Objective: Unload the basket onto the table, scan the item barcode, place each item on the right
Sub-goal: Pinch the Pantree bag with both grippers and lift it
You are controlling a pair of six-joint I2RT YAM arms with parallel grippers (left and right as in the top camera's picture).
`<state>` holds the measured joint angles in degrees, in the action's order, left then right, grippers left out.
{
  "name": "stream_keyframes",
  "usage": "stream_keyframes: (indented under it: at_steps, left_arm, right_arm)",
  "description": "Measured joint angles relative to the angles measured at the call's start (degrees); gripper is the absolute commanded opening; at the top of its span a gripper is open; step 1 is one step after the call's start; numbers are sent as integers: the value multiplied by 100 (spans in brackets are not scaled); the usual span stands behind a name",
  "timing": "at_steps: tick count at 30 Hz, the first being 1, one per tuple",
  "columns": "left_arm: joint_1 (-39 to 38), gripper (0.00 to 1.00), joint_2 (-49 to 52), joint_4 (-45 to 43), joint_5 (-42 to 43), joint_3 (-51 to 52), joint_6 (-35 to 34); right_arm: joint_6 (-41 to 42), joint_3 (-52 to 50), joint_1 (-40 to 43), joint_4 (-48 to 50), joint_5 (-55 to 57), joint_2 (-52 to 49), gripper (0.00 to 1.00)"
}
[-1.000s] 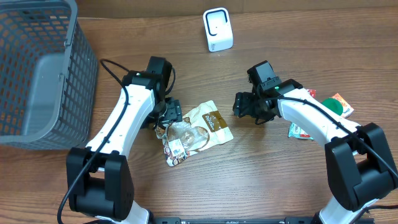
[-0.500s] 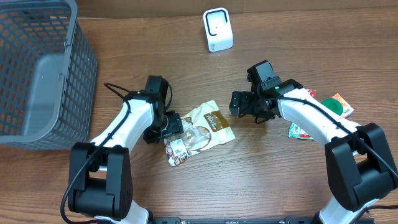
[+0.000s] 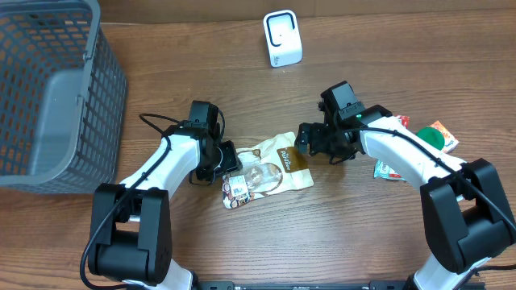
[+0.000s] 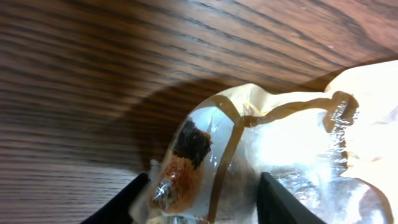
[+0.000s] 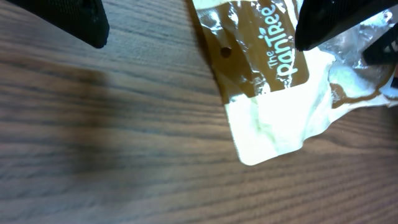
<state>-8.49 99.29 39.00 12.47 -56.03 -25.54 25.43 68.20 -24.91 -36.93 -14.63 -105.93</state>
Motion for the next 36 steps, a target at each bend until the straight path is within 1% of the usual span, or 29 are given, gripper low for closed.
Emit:
stream_keyframes:
  at_steps: [7,11,16,23,24,27,32,34,36]
  left_arm:
    - [0,41,0,-7,258,15,-2]
    - [0,41,0,-2,306,17,-2]
    - [0,41,0,-2,332,17,0]
    - [-24,41,0,-7,341,17,0]
    - [-48,41,0,-9,341,17,0]
    - [-131,41,0,-42,341,20,-2]
    - [-164,41,0,-50,339,20,0]
    - [-166,41,0,-50,341,22,0]
    - [-166,41,0,-50,341,24,-2]
  right_arm:
    - [0,-214,0,221,-549,0,98]
    - [0,-660,0,855,-975,0,98]
    - [2,-977,7,1464,-1530,15,96]
    - [35,-1121,-46,1639,-1954,17,95]
    - [74,-1132,-98,1676,-1969,17,92]
    - [229,-1174,-356,1810,-1967,17,89]
    - [501,-1252,-850,2094,-1956,7,79]
    - [581,-1252,-984,2240,-1958,-11,72]
    - [629,-1252,-1064,2352,-1967,-13,60]
